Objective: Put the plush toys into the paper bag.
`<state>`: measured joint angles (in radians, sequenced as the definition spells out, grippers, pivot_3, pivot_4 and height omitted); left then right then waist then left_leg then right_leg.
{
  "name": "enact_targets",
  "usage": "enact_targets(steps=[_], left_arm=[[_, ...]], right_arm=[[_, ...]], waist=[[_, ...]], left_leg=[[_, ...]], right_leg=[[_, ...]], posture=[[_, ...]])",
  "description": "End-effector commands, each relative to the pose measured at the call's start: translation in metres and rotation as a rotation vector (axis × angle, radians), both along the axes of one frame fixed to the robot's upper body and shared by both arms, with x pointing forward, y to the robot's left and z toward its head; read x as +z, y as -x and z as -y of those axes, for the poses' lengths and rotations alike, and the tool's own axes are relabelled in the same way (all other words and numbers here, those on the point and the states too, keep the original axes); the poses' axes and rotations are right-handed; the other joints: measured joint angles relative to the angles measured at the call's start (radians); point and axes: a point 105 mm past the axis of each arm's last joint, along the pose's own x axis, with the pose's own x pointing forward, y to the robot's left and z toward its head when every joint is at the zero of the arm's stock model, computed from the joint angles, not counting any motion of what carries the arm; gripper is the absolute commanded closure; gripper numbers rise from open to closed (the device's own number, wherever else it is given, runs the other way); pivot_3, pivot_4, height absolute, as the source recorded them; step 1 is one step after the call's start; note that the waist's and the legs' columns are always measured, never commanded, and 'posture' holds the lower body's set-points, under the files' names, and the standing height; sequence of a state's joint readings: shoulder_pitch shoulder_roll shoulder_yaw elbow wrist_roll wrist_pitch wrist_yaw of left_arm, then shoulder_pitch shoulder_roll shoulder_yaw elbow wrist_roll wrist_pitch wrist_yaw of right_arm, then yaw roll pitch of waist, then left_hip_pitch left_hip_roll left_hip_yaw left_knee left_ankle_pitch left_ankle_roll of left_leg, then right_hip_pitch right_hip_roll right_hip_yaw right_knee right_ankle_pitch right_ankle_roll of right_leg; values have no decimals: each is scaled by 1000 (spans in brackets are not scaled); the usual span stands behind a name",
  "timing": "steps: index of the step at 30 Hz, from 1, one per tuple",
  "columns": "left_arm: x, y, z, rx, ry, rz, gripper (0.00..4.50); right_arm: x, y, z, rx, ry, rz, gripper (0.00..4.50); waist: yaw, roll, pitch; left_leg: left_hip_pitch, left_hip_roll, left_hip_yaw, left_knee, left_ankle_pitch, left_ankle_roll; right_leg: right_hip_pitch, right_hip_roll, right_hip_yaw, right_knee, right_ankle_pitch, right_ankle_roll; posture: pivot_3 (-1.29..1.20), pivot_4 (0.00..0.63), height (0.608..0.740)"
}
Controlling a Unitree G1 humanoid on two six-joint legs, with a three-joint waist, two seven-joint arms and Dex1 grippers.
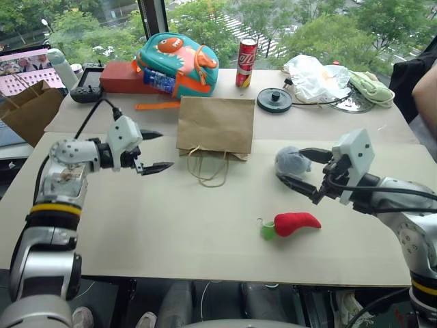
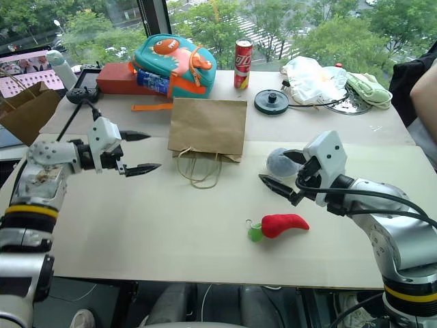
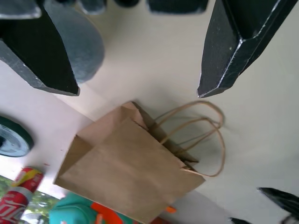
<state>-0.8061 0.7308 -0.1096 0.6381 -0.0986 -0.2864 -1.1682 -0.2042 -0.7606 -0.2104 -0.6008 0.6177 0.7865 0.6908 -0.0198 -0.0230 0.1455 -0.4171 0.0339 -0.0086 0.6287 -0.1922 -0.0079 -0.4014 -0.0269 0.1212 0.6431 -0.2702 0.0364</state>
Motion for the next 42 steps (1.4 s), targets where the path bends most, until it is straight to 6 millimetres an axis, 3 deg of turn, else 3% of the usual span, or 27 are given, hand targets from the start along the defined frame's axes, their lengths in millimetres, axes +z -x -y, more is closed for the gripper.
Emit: enact_targets(steps=[1, 7, 12, 18, 23, 26, 31, 32, 35, 36, 42], left_arm=[[3, -11, 14, -79, -148, 187, 0], [-17, -20, 41, -165, -270, 319, 0], [-8, -30, 54, -106, -195, 415, 0], [-20, -27, 72, -155, -189, 427, 0], [-28, -25, 76, -177, -217, 418, 0], [-28, -25, 81, -186, -206, 423, 750], [-29, -24, 84, -201, -206, 421, 2676], [-29, -24, 84, -196, -202, 415, 2891], [-30, -25, 84, -191, -198, 409, 4270], [-30, -25, 84, -191, -197, 409, 4446], [-27, -26, 83, -172, -169, 405, 4446]], right_arm=[[11, 18, -10, 87, -9, 10, 25], [12, 29, -18, 117, -16, 1, 25], [12, 32, -19, 101, -14, 1, 25], [14, 34, -13, 31, -16, 26, 25], [14, 33, -11, -3, -24, 37, 25], [14, 32, -10, -18, -29, 43, 0], [14, 31, -11, -23, -30, 45, 0], [14, 31, -10, -24, -31, 46, 0], [14, 31, -10, -27, -32, 48, 0], [14, 30, -10, -28, -32, 48, 0], [14, 29, -11, -32, -35, 51, 0]], waist=[[4, 0, 0], [3, 0, 0], [4, 0, 0], [6, 0, 0], [2, 0, 0], [2, 0, 0], [5, 0, 0], [5, 0, 0], [4, 0, 0], [4, 0, 0], [5, 0, 0]], left_leg=[[0, 0, 0, 0, 0, 0], [-4, 0, 0, 1, -1, 1], [-4, 0, -1, 1, -1, 1], [-4, -1, -1, 3, -1, 1], [-3, 0, -1, 3, -1, 1], [-3, 0, -1, 3, -1, 1], [-3, -1, -1, 4, -1, 1], [-3, -1, -1, 4, -1, 1], [-3, 0, -1, 4, -1, 1], [-3, 0, -1, 4, -1, 1], [-3, 0, -1, 4, -1, 1]], right_leg=[[0, 0, 0, 0, 0, 0], [-2, 0, 0, 0, 0, 0], [-2, 0, 0, 2, 0, 0], [-1, 0, -1, 3, 0, 1], [-1, 0, -1, 3, 0, 1], [-1, 0, -1, 4, 0, 1], [-1, 0, -1, 4, 0, 1], [-1, 0, -1, 4, 0, 1], [-1, 0, -1, 4, 0, 1], [-1, 0, -1, 4, 0, 1], [-1, 0, -1, 4, 0, 1]], posture=[[0, 150, 733], [0, 150, 733], [0, 150, 733], [0, 150, 733], [0, 150, 733], [0, 150, 733], [0, 150, 733], [0, 150, 733], [0, 150, 733], [0, 150, 733], [0, 150, 733]])
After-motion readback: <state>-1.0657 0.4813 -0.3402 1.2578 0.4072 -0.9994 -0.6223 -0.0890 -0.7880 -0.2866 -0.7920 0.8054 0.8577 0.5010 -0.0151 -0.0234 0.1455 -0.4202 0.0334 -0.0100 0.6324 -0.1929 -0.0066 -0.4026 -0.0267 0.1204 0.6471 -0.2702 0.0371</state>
